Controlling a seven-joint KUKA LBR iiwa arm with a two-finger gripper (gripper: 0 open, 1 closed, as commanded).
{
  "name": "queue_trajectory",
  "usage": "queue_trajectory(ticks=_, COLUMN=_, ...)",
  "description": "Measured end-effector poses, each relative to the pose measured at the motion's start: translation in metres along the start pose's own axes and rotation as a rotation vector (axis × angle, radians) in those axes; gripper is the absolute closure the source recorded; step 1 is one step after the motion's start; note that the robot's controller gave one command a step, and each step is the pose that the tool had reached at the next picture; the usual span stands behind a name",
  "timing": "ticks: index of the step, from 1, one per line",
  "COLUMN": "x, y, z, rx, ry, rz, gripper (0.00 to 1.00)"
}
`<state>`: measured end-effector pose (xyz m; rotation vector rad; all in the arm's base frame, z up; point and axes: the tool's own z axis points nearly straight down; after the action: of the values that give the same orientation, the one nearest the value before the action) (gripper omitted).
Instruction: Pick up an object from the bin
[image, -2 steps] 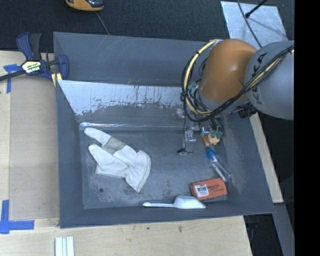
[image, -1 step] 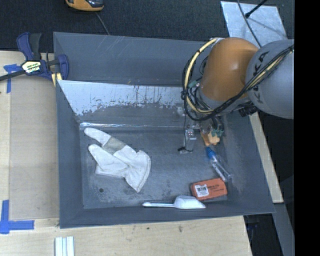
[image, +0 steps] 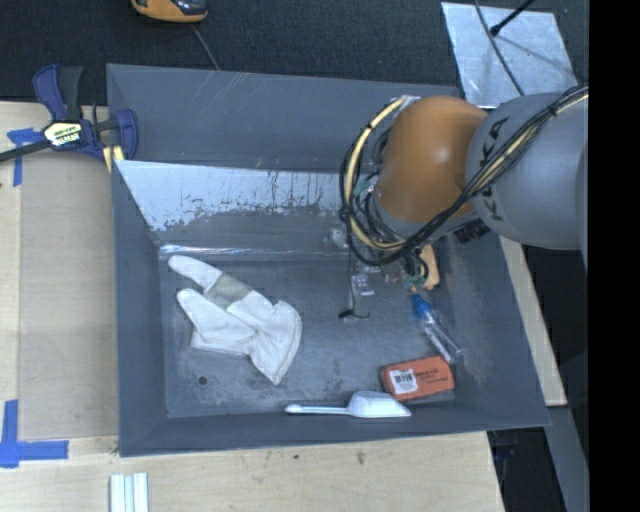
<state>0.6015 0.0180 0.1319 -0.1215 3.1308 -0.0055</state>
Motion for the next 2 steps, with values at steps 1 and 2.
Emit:
queue_trajectory(ticks=1, x=-0.002, y=0.029, z=0.037, rx=-0.007, ry=0.005, rz=-0.030, gripper=0.00)
queue_trajectory(ticks=2, x=-0.015, y=0.050, z=0.039, rx=-0.003, ry=0.006, rz=0.047, gripper=0.00)
